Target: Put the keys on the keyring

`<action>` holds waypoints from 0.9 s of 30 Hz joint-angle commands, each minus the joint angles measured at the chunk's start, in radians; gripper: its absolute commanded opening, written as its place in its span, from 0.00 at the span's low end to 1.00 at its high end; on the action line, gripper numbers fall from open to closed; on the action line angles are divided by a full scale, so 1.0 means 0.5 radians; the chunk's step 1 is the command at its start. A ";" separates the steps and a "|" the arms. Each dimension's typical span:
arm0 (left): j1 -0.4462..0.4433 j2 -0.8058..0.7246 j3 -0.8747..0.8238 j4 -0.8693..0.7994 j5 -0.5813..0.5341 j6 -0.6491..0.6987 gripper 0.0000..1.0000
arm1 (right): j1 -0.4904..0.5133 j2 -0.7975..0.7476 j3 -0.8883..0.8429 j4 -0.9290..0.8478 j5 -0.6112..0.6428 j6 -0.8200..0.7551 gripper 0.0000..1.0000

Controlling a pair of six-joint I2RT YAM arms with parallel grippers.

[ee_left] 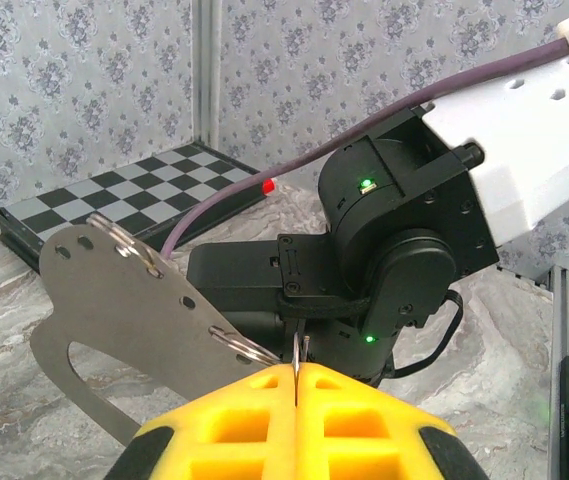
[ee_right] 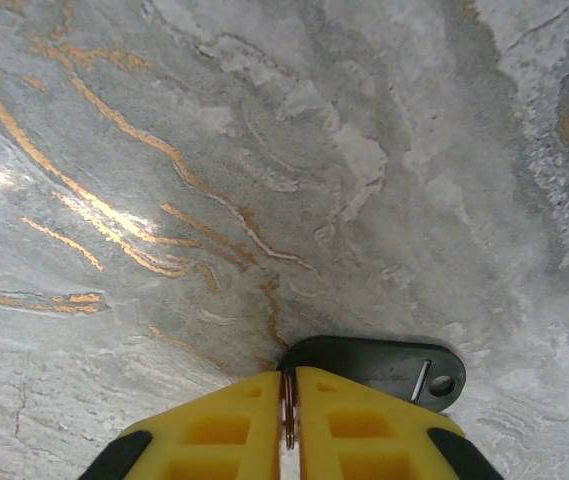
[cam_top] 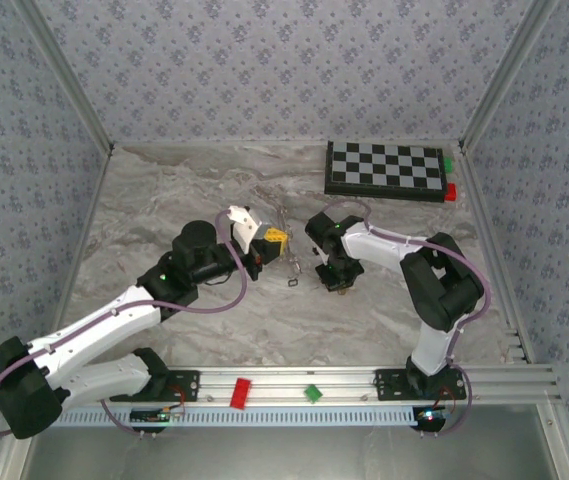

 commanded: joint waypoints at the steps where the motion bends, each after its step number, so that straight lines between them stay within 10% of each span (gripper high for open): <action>1: 0.013 -0.005 0.008 0.084 -0.007 -0.002 0.00 | 0.012 -0.055 0.036 -0.035 0.012 0.033 0.14; 27: 0.019 0.008 0.007 0.095 0.011 -0.019 0.00 | 0.006 -0.095 -0.059 -0.017 -0.054 0.024 0.15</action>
